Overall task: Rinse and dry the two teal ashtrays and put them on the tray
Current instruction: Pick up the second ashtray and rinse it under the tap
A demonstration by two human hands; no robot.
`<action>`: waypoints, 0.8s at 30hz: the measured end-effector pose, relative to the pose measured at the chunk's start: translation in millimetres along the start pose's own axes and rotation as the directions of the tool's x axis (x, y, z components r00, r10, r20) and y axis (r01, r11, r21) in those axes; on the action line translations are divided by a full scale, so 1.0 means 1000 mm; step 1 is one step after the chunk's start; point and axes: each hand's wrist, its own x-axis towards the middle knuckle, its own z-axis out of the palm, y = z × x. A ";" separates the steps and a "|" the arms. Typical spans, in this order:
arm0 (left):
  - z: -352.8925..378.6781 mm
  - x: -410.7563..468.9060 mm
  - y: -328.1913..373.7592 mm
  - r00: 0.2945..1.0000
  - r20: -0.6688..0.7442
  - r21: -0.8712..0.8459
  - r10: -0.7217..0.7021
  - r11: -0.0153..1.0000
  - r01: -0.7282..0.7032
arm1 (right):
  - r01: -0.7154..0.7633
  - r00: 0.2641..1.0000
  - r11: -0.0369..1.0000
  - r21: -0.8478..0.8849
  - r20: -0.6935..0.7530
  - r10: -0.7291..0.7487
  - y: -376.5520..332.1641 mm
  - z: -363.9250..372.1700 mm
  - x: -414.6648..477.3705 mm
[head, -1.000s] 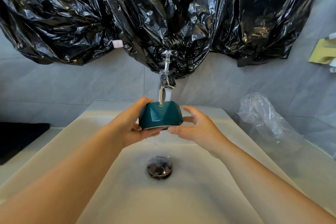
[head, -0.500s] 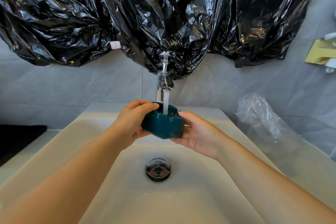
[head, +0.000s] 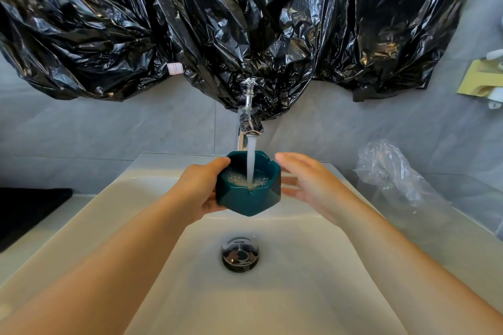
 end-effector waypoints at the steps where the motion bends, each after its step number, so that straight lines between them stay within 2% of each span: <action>1: 0.000 0.001 0.000 1.000 -0.011 0.021 0.004 1.000 -0.004 | 0.049 0.994 0.992 -0.115 -0.088 -0.060 -0.002 -0.002 -0.001; 2: 0.000 0.001 -0.001 1.000 -0.017 0.043 0.004 0.999 -0.003 | 0.101 0.980 0.974 -0.201 -0.151 -0.133 -0.004 -0.004 -0.002; 4: 0.001 0.002 -0.002 1.000 -0.011 0.079 -0.008 0.997 0.009 | 0.217 0.943 0.929 -0.300 -0.182 -0.279 -0.011 -0.003 -0.003; 6: 0.002 0.002 -0.004 1.000 -0.004 0.113 -0.017 0.993 0.017 | 0.316 0.907 0.874 -0.368 -0.151 -0.392 -0.025 0.001 0.000; 11: 0.000 0.003 -0.005 1.000 -0.008 0.173 -0.003 0.985 0.004 | 0.494 0.791 0.652 -0.575 -0.014 -0.612 -0.086 0.014 0.027; 14: -0.002 0.003 -0.005 1.000 -0.014 0.196 -0.008 0.981 0.011 | 0.517 0.761 0.545 -0.660 0.063 -0.646 -0.111 0.022 0.047; 17: -0.003 0.004 -0.006 1.000 -0.013 0.200 -0.023 0.980 0.025 | 0.525 0.773 0.517 -0.676 0.123 -0.622 -0.117 0.027 0.063; 24: -0.002 0.005 -0.009 0.998 0.016 0.187 -0.057 0.981 0.053 | 0.468 0.745 0.509 -0.723 0.013 -0.667 -0.105 0.028 0.069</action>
